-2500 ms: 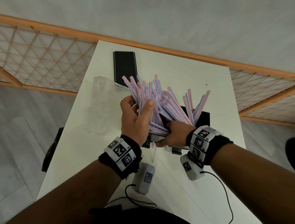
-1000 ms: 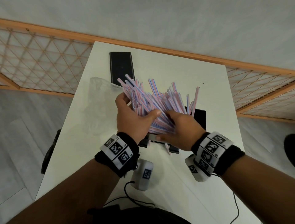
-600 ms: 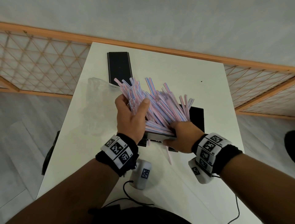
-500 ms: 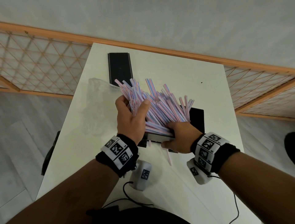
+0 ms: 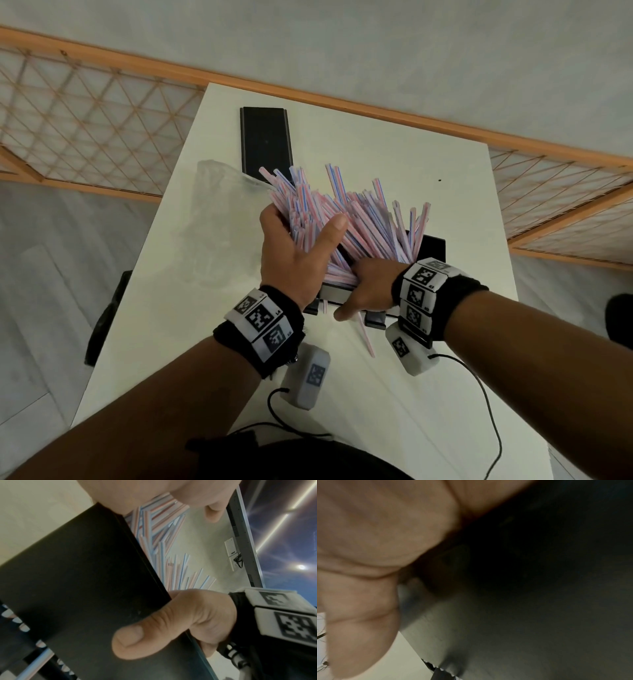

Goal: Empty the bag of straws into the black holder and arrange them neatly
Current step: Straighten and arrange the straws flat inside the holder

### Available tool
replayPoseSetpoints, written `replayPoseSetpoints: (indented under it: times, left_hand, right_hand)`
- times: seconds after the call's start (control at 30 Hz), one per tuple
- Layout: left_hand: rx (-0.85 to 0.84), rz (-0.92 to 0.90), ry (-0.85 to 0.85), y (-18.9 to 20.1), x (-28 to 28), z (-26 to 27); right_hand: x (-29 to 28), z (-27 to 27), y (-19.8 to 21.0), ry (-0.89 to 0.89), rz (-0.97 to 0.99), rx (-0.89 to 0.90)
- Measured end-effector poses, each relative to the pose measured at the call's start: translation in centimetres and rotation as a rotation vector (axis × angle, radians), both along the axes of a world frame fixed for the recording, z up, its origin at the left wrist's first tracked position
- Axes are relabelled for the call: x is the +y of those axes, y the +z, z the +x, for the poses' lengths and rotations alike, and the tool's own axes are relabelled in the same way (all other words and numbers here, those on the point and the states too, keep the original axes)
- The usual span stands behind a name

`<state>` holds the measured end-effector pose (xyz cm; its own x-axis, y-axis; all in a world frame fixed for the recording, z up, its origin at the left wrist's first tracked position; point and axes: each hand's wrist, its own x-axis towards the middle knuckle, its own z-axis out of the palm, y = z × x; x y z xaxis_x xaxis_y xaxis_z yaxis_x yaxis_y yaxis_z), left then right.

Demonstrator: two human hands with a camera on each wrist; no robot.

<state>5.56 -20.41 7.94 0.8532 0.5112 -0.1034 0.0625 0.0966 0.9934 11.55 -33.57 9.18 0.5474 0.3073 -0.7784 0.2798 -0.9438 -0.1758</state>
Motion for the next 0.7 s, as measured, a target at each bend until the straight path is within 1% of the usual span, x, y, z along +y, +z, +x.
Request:
replayPoseSetpoints:
  times: [0.07, 0.17, 0.23, 0.4, 0.6, 0.7]
  left_hand:
    - [0.006, -0.009, -0.001, 0.0, 0.0, 0.0]
    - [0.004, -0.032, -0.007, 0.0, 0.0, 0.0]
    - [-0.001, -0.054, -0.006, 0.0, -0.1, 0.0]
    - [-0.005, -0.061, -0.006, 0.1, -0.1, -0.1]
    - [0.009, -0.072, -0.015, 0.1, -0.1, 0.0]
    - [0.002, -0.065, -0.012, 0.2, -0.1, -0.1]
  right_hand:
    - [0.4, 0.3, 0.1, -0.024, 0.004, 0.048]
    - [0.8, 0.7, 0.2, -0.016, -0.031, 0.092]
    - [0.9, 1.0, 0.1, -0.020, -0.043, 0.087]
    - [0.9, 1.4, -0.4, -0.096, 0.004, 0.087]
    - [1.3, 1.4, -0.3, -0.090, -0.025, 0.135]
    - [1.4, 1.3, -0.2, -0.108, 0.001, 0.096]
